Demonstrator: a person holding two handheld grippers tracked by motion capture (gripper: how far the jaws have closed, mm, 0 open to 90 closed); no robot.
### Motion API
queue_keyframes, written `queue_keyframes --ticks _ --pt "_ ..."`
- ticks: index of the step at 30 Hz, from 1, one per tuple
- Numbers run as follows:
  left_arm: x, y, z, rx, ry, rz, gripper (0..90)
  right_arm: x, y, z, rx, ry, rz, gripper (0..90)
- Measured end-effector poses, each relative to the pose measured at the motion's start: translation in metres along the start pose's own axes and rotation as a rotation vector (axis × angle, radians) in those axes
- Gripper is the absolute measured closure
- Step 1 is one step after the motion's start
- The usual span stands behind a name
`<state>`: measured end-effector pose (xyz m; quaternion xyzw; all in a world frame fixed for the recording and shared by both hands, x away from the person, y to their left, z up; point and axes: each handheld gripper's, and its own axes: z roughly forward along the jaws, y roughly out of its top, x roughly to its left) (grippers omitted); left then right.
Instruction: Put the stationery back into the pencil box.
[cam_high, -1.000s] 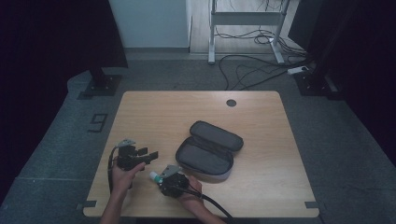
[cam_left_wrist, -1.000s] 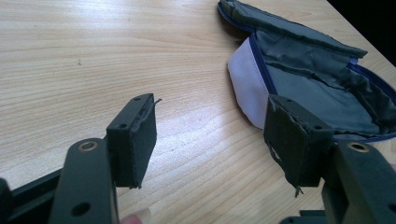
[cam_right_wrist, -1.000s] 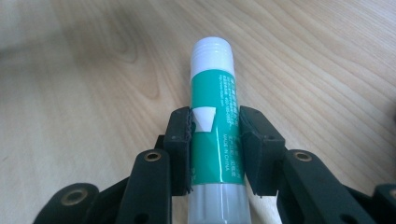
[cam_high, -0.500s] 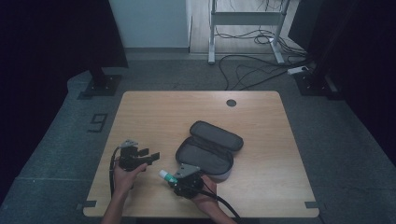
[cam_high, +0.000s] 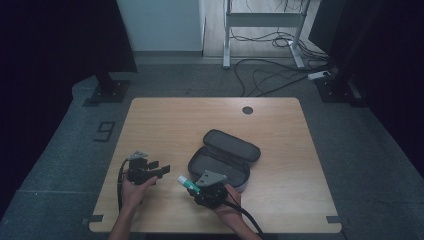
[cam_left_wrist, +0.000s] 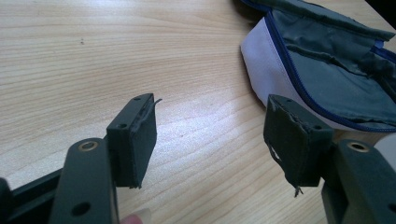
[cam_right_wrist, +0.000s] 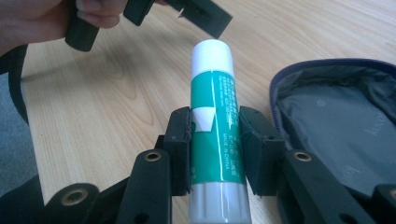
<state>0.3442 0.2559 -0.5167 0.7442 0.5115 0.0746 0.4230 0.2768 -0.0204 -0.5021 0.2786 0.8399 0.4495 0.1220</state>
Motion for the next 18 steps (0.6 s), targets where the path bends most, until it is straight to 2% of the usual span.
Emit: queue_keyframes --ticks 18 --pt "-0.001 0.000 -0.001 -0.003 -0.002 0.001 35.1 -0.023 0.002 -0.018 -0.051 -0.051 0.055 65.0"
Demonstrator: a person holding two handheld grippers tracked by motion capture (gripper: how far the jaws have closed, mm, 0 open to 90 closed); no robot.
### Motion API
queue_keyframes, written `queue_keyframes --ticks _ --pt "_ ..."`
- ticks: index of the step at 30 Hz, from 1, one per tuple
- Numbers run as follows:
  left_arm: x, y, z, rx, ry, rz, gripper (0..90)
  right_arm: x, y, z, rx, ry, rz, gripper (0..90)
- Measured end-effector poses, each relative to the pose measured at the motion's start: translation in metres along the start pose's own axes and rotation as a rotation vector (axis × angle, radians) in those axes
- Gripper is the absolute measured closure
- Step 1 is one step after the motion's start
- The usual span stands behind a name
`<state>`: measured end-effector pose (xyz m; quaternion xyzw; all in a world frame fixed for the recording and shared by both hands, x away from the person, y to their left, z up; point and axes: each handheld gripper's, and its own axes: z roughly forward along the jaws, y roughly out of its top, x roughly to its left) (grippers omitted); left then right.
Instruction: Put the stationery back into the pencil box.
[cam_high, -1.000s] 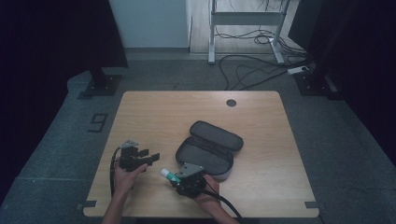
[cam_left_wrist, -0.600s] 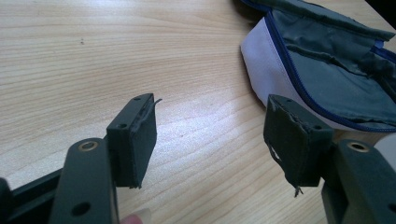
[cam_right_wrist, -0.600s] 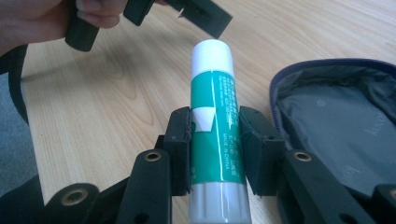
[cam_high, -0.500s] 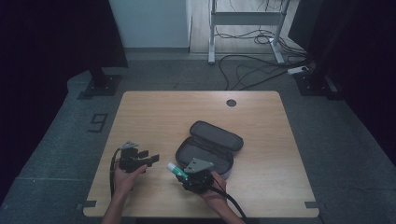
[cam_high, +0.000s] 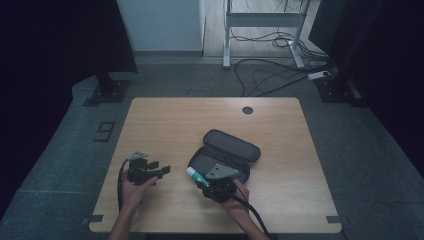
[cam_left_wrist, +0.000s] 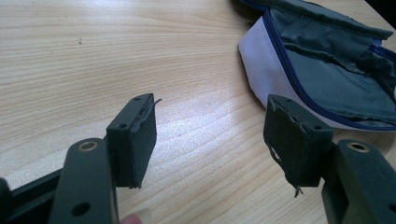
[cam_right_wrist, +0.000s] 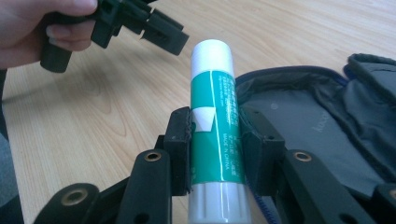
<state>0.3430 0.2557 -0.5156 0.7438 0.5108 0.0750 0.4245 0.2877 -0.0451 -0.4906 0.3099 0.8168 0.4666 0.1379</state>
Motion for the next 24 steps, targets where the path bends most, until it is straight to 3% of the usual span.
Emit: queue_keyframes --ticks 12,24 --pt "-0.001 0.000 0.001 0.006 0.000 0.008 35.0 -0.026 0.002 -0.016 -0.046 -0.054 0.061 65.0" --pt "0.001 -0.001 0.001 0.008 0.003 0.004 34.9 -0.053 -0.005 -0.022 -0.049 -0.115 0.125 65.0"
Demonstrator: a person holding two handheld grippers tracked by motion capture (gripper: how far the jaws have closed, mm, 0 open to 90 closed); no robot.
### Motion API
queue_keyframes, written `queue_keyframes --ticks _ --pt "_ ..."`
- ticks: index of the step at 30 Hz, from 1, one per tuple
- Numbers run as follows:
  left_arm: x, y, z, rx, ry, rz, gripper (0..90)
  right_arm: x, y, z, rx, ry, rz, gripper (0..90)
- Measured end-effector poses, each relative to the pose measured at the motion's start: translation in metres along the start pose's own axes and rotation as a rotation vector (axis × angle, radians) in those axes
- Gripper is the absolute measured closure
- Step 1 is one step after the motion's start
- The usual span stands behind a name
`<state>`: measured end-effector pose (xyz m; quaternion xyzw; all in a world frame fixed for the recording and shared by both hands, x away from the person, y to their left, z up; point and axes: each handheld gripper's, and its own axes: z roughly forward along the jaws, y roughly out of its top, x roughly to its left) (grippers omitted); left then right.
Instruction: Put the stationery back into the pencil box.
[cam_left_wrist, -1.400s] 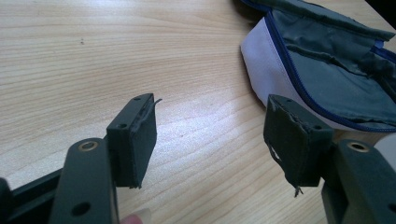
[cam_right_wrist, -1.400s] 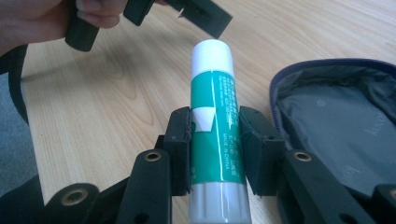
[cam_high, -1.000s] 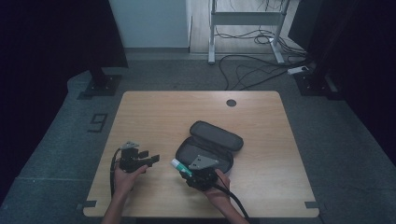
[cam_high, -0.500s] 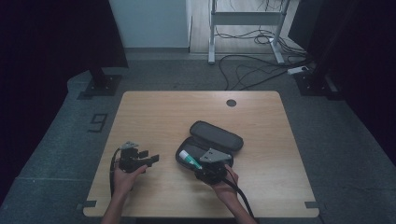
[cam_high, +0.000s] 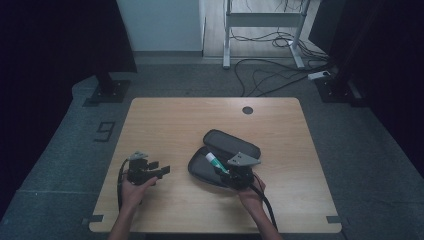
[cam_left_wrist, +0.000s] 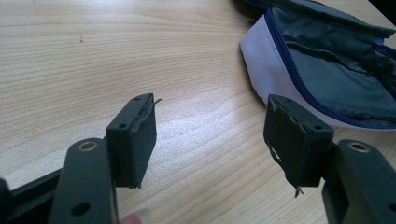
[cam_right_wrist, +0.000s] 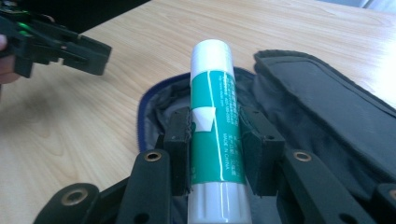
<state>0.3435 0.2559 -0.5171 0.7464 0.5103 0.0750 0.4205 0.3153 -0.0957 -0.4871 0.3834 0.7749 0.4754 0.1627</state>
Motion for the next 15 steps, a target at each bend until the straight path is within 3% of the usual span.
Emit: queue_keyframes --ticks 15 --pt "0.000 -0.001 0.002 0.008 0.001 0.002 34.9 -0.017 -0.008 0.008 0.036 -0.062 0.020 65.0"
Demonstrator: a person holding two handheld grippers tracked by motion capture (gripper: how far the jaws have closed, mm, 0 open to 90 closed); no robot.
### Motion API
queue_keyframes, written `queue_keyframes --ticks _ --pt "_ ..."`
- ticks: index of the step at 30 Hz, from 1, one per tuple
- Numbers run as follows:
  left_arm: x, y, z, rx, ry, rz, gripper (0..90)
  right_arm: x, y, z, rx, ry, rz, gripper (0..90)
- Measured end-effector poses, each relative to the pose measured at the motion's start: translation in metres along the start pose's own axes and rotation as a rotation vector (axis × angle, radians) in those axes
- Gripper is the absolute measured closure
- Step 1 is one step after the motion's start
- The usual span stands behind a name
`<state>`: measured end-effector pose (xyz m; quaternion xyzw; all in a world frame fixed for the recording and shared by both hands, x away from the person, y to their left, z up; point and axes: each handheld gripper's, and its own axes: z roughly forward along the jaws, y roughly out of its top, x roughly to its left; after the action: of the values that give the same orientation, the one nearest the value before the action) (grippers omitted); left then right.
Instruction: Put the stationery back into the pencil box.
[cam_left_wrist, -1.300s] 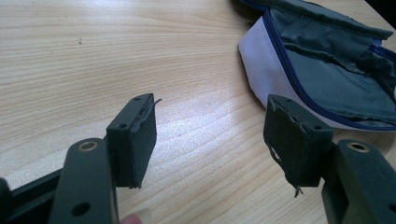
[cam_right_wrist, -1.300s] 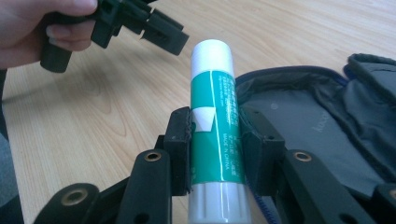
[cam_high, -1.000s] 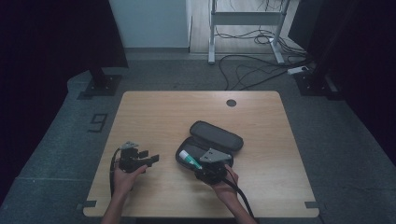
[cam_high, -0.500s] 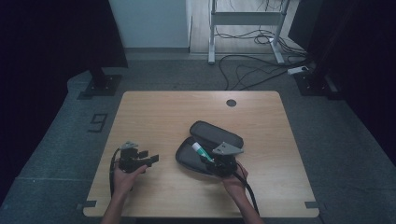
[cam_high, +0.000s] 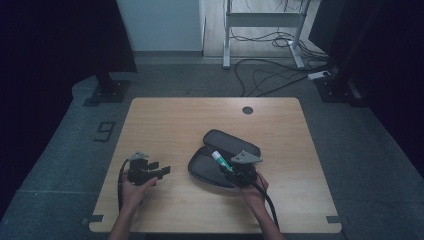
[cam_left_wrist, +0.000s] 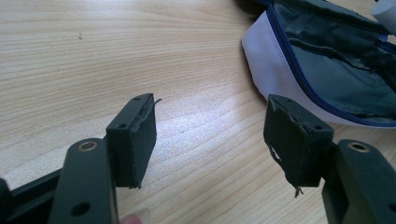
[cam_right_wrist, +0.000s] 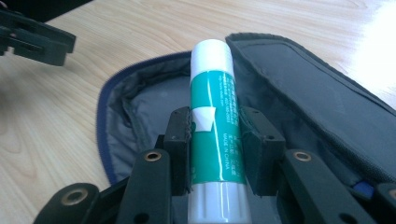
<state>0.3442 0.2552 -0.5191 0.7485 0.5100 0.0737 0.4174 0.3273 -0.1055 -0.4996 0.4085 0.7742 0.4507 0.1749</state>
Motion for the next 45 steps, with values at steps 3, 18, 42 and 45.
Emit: queue_keyframes --ticks 3,18,42,45 --pt "0.000 0.000 0.001 0.002 -0.001 0.002 34.9 -0.002 -0.002 0.003 0.008 -0.005 0.002 65.0" --pt "-0.002 -0.001 0.004 0.014 0.000 0.008 34.9 -0.005 -0.010 0.025 0.072 -0.032 -0.007 64.9" --pt "-0.001 -0.001 0.003 0.013 -0.003 0.010 34.9 -0.001 -0.012 0.028 0.109 -0.075 -0.036 48.1" --pt "-0.001 -0.001 0.003 0.014 -0.003 0.010 34.9 -0.001 -0.010 0.025 0.089 -0.064 -0.027 45.8"
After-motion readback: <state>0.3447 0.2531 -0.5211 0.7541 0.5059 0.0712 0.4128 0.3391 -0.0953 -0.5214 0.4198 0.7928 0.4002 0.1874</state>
